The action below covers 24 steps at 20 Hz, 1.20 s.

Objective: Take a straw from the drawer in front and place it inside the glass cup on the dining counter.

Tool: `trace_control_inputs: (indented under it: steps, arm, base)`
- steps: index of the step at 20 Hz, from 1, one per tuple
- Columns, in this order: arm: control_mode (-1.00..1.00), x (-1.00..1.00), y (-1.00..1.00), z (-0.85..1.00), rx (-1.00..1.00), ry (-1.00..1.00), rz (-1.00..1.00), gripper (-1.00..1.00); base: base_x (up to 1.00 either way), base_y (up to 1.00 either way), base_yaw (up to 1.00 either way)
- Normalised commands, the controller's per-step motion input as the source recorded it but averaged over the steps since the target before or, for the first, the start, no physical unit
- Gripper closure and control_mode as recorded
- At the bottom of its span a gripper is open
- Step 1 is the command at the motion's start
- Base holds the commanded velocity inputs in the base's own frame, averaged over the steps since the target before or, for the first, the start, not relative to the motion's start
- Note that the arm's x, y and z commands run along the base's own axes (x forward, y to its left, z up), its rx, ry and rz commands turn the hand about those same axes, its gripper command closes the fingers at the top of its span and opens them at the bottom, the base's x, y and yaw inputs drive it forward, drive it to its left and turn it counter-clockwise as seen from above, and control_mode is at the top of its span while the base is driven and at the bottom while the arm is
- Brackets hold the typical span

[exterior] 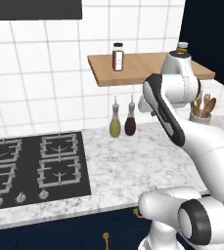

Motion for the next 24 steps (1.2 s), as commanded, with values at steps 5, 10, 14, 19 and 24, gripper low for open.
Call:
trace_control_inputs:
  steps: [5, 10, 14, 19, 24]
  arm:
    - [1.00, 0.00, 0.00, 0.00, 0.00, 0.00, 0.00, -1.00]
    - [1.00, 0.00, 0.00, 0.00, 0.00, 0.00, 0.00, -1.00]
    - [1.00, 0.00, 0.00, 0.00, 0.00, 0.00, 0.00, -1.00]
    - [1.00, 0.00, 0.00, 0.00, 0.00, 0.00, 0.00, -1.00]
    - [1.00, 0.00, 0.00, 0.00, 0.00, 0.00, 0.00, -1.00]
  base:
    - [-0.46, 0.06, 0.00]
    - [-0.63, 0.55, -0.05]
    - [0.10, 0.91, -0.49]
    - [0.30, 0.74, -0.62]
    - [0.20, 0.78, -0.59]
